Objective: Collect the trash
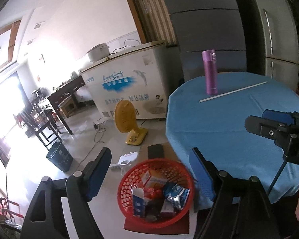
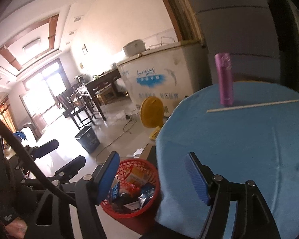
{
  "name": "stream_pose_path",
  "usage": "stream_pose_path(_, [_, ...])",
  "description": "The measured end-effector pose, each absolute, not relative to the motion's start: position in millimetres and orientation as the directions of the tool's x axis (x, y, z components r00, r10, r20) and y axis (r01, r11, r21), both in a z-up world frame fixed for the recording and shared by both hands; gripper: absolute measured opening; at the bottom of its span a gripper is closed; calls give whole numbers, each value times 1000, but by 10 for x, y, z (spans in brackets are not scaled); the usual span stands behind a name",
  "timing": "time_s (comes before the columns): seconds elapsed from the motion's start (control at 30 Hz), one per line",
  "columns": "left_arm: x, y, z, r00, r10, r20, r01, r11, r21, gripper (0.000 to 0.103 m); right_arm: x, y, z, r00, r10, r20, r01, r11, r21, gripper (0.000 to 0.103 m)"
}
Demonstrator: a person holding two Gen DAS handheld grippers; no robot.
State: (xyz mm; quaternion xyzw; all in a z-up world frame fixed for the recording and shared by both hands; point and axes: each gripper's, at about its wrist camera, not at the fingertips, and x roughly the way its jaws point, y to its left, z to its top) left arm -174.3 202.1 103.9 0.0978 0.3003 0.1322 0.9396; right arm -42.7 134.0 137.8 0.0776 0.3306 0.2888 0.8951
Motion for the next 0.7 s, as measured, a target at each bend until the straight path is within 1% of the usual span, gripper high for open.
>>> stream_pose_path(0.13, [-1765,1895,1130,795,299,-528,-182,947,263,90,-521,1145,1485,667,525,-529,-444,850,284,74])
stream_pose_path(0.33, [-1788,1689,1266,808,291,-512,-174,949,264,90,-673,856,1676,740,452,-499,-397,891,219,76])
stream_pose_path(0.57, [-1738,1420,1339,792,342,-506,-210,930,302,90,-864,511,1865,803,360,-475,-324,933,159,76])
stream_pose_path(0.7, [-1730,1315,1382,800,307,-515,-184,943,276,90,-954,296,1946,824,324,-464,-286,946,152,76])
